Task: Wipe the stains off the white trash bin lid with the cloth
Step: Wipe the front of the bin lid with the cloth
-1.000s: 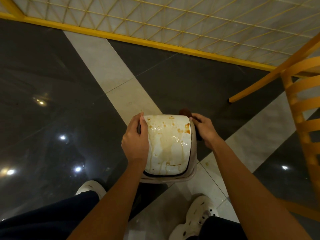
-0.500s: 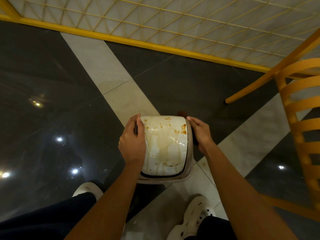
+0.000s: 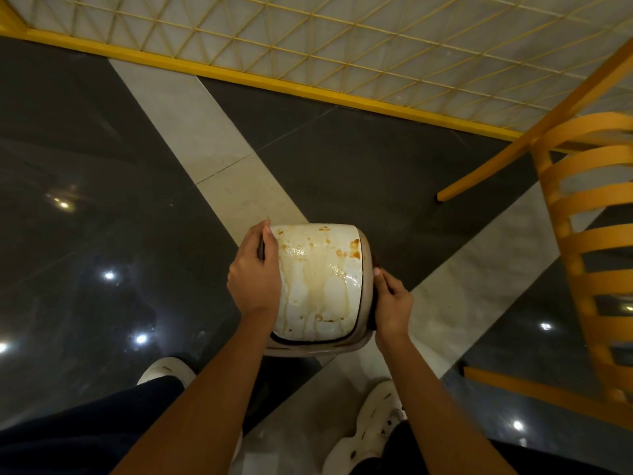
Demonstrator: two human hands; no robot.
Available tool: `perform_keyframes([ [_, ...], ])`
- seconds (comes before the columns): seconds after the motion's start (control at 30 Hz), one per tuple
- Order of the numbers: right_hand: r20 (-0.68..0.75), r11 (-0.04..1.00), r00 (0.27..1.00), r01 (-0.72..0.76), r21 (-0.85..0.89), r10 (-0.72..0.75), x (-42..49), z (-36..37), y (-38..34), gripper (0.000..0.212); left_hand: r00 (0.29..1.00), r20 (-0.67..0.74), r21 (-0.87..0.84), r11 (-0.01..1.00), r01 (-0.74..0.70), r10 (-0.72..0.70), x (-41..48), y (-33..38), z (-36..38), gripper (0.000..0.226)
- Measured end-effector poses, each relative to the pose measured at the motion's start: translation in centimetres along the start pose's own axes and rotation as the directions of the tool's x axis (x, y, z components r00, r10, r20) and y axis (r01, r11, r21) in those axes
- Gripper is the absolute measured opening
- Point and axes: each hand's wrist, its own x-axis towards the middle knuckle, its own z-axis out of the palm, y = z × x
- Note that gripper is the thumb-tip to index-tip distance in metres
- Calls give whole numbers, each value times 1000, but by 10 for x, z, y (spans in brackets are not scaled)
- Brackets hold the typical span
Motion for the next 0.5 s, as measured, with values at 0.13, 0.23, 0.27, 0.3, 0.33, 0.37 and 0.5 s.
perform_keyframes([
  [0.13,-60,999,998,21,25,-19,-1,7,11,28,1000,-4,-7,1000,20,-20,0,1,0,29],
  [0.23,-205,996,979,16,85,2,-28,3,35,26,1000,-11,0,1000,11,-11,-1,0,1,29],
  [0.27,-260,993,966,15,117,16,-40,3,42,26,1000,-13,-1,1000,13,-13,-1,-1,1,29],
  [0.3,-307,988,951,6,153,42,-51,4,48,26,1000,-15,-3,1000,13,-13,0,-2,2,29],
  [0.33,-343,983,937,-1,184,65,-61,6,52,27,1000,-20,-5,1000,12,-12,0,-2,2,29],
  [0.37,-364,979,928,-5,206,82,-70,8,56,28,1000,-22,-5,1000,11,-12,0,-1,1,28],
  [0.5,-338,978,936,-32,206,102,-64,6,52,26,1000,-4,0,1000,18,-18,0,1,0,29],
])
